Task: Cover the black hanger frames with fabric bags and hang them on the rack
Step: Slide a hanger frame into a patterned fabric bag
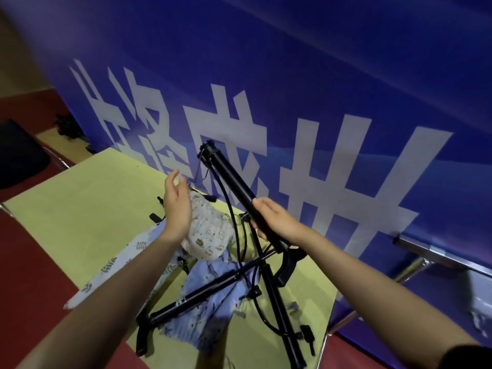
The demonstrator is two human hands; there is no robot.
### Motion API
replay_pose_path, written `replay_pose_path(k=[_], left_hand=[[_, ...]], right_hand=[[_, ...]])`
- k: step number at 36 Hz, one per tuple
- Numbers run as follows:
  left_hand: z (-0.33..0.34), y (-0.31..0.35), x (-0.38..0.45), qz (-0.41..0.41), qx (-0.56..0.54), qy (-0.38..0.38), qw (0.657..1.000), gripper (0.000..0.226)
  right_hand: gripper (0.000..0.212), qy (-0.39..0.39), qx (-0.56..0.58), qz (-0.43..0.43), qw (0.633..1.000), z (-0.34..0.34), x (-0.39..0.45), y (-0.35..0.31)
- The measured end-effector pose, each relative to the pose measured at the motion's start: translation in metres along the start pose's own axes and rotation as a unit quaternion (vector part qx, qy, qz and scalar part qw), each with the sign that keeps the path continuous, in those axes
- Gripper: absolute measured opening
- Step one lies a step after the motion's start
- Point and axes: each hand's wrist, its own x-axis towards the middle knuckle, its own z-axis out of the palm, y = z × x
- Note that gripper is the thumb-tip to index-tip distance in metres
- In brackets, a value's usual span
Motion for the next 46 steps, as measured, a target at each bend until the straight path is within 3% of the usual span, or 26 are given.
replay_pose_path(k=[5, 8, 12, 16, 22, 25, 29, 33, 37, 40, 42, 44, 46], left_hand=[[0.002, 0.011, 0.01, -0.08, 0.007, -0.109, 0.991, 0.063], [0.005, 0.025, 0.014, -0.094, 0.032, -0.138, 0.985, 0.067], [0.0, 0.028, 0.016, -0.113, 0.015, -0.157, 0.981, 0.096], [0.002, 0.027, 0.008, -0.091, -0.043, -0.193, 0.976, 0.087], [0.007, 0.025, -0.003, -0.067, -0.127, -0.152, 0.978, 0.08], [0.009, 0.026, -0.007, -0.08, -0.158, -0.173, 0.969, 0.058], [0.01, 0.03, -0.011, -0.105, -0.212, -0.163, 0.958, 0.03], [0.011, 0.03, -0.009, -0.158, -0.26, -0.128, 0.944, 0.032], [0.014, 0.036, -0.008, -0.139, -0.232, -0.086, 0.959, 0.02], [0.006, 0.044, 0.001, -0.131, -0.236, -0.042, 0.962, 0.02], [-0.001, 0.048, 0.009, -0.137, -0.256, 0.002, 0.957, 0.019], [-0.01, 0.052, 0.015, -0.141, -0.273, 0.034, 0.951, 0.017], [-0.018, 0.052, 0.019, -0.144, -0.295, 0.056, 0.943, 0.017]], right_hand=[[0.039, -0.113, 0.141, 0.07, 0.981, -0.005, 0.007, -0.013], [0.044, -0.177, 0.164, 0.082, 0.967, -0.005, 0.009, -0.022], [0.044, -0.2, 0.164, 0.07, 0.963, -0.006, 0.01, -0.033], [0.047, -0.21, 0.147, 0.055, 0.965, -0.009, 0.012, -0.032], [0.043, -0.128, -0.004, 0.01, 0.992, -0.007, 0.015, -0.029], [0.043, -0.142, -0.039, 0.014, 0.989, -0.004, 0.015, -0.025], [0.04, -0.172, -0.001, 0.045, 0.984, 0.003, 0.016, -0.023], [0.046, -0.139, -0.015, 0.049, 0.989, 0.009, 0.016, -0.022], [0.049, -0.069, -0.153, 0.022, 0.986, 0.01, 0.018, -0.016], [0.049, -0.062, -0.237, 0.032, 0.969, 0.002, 0.02, 0.006], [0.048, -0.019, -0.206, 0.014, 0.978, -0.003, 0.018, 0.021], [0.044, 0.067, -0.13, -0.015, 0.989, -0.006, 0.012, 0.03], [0.038, 0.105, -0.037, -0.006, 0.994, -0.007, 0.007, 0.036]])
